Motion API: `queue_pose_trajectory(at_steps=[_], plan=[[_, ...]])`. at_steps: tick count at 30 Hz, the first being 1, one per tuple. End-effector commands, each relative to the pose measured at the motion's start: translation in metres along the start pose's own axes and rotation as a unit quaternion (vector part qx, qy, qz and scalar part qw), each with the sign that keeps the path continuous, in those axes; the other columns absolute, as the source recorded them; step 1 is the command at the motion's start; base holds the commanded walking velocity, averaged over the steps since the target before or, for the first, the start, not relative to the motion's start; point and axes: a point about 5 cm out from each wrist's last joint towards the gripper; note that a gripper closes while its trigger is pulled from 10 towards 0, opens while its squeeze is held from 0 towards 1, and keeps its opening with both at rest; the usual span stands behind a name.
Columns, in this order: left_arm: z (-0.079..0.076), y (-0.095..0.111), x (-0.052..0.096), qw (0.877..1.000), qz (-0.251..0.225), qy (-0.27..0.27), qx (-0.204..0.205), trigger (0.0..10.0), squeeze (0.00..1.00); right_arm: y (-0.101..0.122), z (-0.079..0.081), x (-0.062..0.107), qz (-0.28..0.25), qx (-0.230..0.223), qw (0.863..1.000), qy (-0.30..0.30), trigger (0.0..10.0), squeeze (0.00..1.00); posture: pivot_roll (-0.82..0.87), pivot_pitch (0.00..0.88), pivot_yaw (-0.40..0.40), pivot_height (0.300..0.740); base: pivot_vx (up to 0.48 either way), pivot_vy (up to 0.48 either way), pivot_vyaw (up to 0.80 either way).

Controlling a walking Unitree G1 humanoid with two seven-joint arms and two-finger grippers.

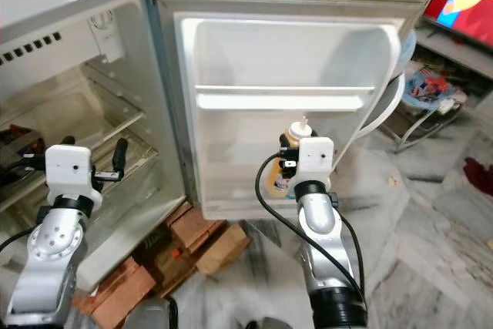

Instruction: Restocking fridge

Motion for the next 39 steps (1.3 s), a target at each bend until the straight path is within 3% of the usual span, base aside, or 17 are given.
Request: queue_pose_trajectory(at_steps=[1, 7, 13, 21, 26, 35, 39], plan=[[-0.005, 0.002, 0.003, 1.000, 0.000, -0.012, 0.003, 10.0, 0.00, 0.002, -0.008, 0.001, 0.002, 0.001, 1.000, -0.012, 10.0, 0.00, 0.10, 0.102, -0.069, 0.740, 0.319, 0.000, 0.00], [-0.004, 0.003, 0.004, 1.000, -0.004, -0.002, 0.021, 10.0, 0.00, 0.000, -0.007, 0.002, 0.009, 0.000, 1.000, -0.010, 10.0, 0.00, 0.10, 0.105, -0.072, 0.740, 0.154, 0.000, 0.00], [-0.001, 0.001, 0.007, 1.000, 0.012, 0.011, 0.010, 10.0, 0.00, -0.001, -0.006, 0.003, 0.014, -0.001, 1.000, -0.006, 10.0, 0.00, 0.10, 0.109, -0.071, 0.740, 0.000, 0.000, 0.00], [-0.001, -0.007, 0.021, 0.999, 0.033, 0.005, 0.006, 10.0, 0.00, -0.001, -0.005, 0.009, 0.020, -0.007, 1.000, 0.005, 10.0, 0.00, 0.10, 0.119, -0.072, 0.740, 0.000, 0.000, 0.00], [0.005, -0.012, 0.031, 0.999, 0.043, -0.003, -0.007, 10.0, 0.00, -0.003, -0.011, 0.022, 0.026, -0.008, 1.000, 0.009, 10.0, 0.00, 0.10, 0.127, -0.071, 0.740, 0.000, 0.000, 0.00], [0.010, -0.015, 0.032, 0.998, 0.041, -0.015, -0.038, 10.0, 0.00, 0.001, -0.012, 0.021, 0.022, -0.017, 1.000, 0.007, 10.0, 0.00, 0.09, 0.131, -0.066, 0.740, 0.000, 0.000, 0.00], [0.011, -0.016, 0.030, 0.998, 0.037, -0.015, -0.040, 10.0, 0.00, 0.000, -0.013, 0.025, 0.017, -0.001, 1.000, 0.004, 10.0, 0.00, 0.09, 0.111, -0.053, 0.740, 0.000, 0.000, 0.00]])
Point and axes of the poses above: a point about 5 cm out from each wrist's last joint towards the gripper, its own x axis pointing back from the gripper into the wrist, its own y axis along the axis of the wrist's last joint, z = x × y, and after that the axes turned 4 degrees about -x, right-handed
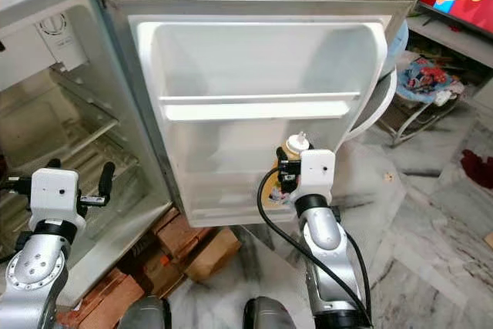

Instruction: Restocking fridge

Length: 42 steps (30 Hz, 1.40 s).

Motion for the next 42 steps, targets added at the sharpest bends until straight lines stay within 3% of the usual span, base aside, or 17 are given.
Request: queue_pose_trajectory(at_steps=[1, 10, 18, 30, 42], plan=[[0.001, -0.002, -0.002, 1.000, 0.000, -0.001, -0.005, 10.0, 0.00, 0.006, -0.005, 0.004, -0.019, 0.013, 1.000, -0.012, 10.0, 0.00, 0.09, 0.097, -0.045, 0.740, 0.000, 0.000, 0.00], [-0.006, 0.007, -0.026, 0.999, -0.031, -0.033, -0.022, 10.0, 0.00, 0.004, -0.022, 0.004, -0.036, 0.027, 0.997, -0.070, 10.0, 0.00, 0.06, 0.030, 0.025, 0.740, 0.000, 0.000, 0.00], [-0.012, 0.014, -0.037, 0.997, -0.047, -0.048, -0.025, 10.0, 0.00, 0.001, -0.020, 0.007, -0.037, 0.025, 0.996, -0.075, 10.0, 0.00, 0.04, 0.023, 0.042, 0.740, 0.000, 0.000, 0.00], [-0.013, 0.004, -0.022, 0.999, -0.032, -0.026, -0.019, 10.0, 0.00, 0.002, -0.007, 0.001, -0.036, 0.015, 0.999, -0.030, 10.0, 0.00, 0.07, 0.039, -0.018, 0.740, 0.000, 0.000, 0.00], [-0.010, 0.008, -0.025, 0.999, -0.038, -0.013, -0.022, 10.0, 0.00, 0.006, -0.003, -0.008, -0.041, 0.009, 0.999, -0.019, 10.0, 0.00, 0.08, 0.047, -0.021, 0.666, 0.000, 0.000, 0.00]])
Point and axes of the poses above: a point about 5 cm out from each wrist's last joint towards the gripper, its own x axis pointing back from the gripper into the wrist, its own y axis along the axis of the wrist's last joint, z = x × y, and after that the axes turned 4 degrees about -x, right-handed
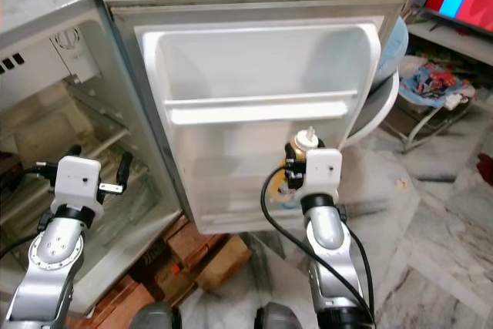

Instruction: Restocking fridge

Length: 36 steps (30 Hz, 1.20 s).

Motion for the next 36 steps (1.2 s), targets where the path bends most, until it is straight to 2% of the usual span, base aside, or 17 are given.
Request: queue_pose_trajectory(at_steps=[1, 5, 36], plan=[[0.0046, 0.0014, -0.0003, 1.000, -0.003, 0.010, -0.004, 10.0, 0.00, 0.0006, -0.0004, -0.0021, -0.004, -0.004, 1.000, 0.002, 10.0, 0.00, 0.08, 0.046, -0.021, 0.656, 0.000, 0.000, 0.00], [0.0052, 0.0029, -0.0014, 1.000, -0.005, 0.011, -0.004, 10.0, 0.00, 0.0014, 0.0012, -0.0033, -0.007, -0.006, 1.000, 0.004, 10.0, 0.00, 0.08, 0.048, -0.021, 0.626, 0.000, 0.000, 0.00], [0.0051, 0.0082, 0.0021, 1.000, -0.012, 0.008, 0.003, 10.0, 0.00, 0.0007, -0.0002, -0.0061, -0.002, 0.006, 1.000, 0.014, 10.0, 0.00, 0.08, 0.104, -0.029, 0.626, 0.000, 0.000, 0.00]])
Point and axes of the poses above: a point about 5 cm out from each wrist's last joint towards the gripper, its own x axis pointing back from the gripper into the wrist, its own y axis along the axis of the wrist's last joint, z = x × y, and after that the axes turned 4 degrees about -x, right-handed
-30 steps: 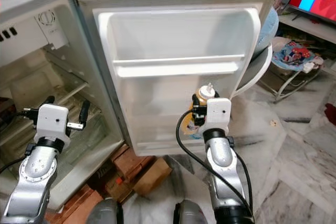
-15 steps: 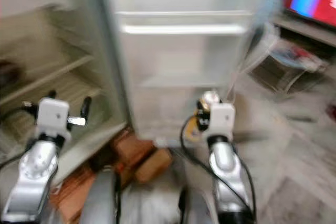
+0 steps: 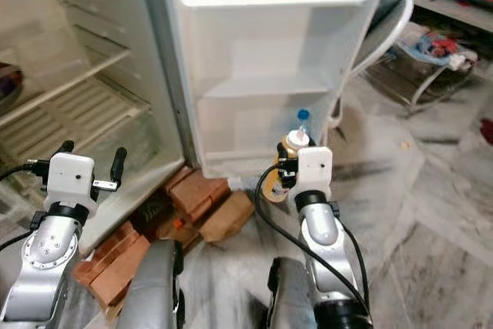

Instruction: Restocking fridge

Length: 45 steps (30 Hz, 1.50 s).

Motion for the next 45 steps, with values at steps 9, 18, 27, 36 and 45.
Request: queue_pose_trajectory(at_steps=[9, 18, 27, 36, 45], plan=[[0.000, 0.005, -0.001, 1.000, -0.007, 0.000, 0.007, 10.0, 0.00, 0.008, 0.007, -0.003, -0.010, -0.013, 0.999, 0.033, 10.0, 0.00, 0.07, 0.116, -0.032, 0.626, 0.000, 0.000, 0.00], [-0.003, 0.005, 0.000, 1.000, -0.007, 0.000, 0.009, 10.0, 0.00, 0.010, 0.014, -0.003, -0.014, -0.008, 0.998, 0.069, 10.0, 0.00, 0.07, 0.120, -0.036, 0.626, 0.155, 0.000, 0.00], [-0.004, 0.006, -0.001, 1.000, -0.008, 0.000, 0.010, 10.0, 0.00, 0.011, 0.015, -0.003, -0.014, -0.011, 0.997, 0.075, 10.0, 0.00, 0.07, 0.122, -0.037, 0.626, 0.341, 0.000, 0.00], [-0.006, 0.006, -0.001, 1.000, -0.006, -0.001, 0.014, 10.0, 0.00, 0.011, 0.015, -0.002, -0.013, -0.011, 0.997, 0.078, 10.0, 0.00, 0.06, 0.124, -0.040, 0.626, 0.320, 0.000, 0.00], [-0.007, 0.007, -0.002, 1.000, -0.004, 0.003, 0.021, 10.0, 0.00, 0.010, 0.018, -0.001, -0.007, -0.014, 0.996, 0.090, 10.0, 0.00, 0.06, 0.124, -0.040, 0.626, 0.147, 0.000, 0.00]])
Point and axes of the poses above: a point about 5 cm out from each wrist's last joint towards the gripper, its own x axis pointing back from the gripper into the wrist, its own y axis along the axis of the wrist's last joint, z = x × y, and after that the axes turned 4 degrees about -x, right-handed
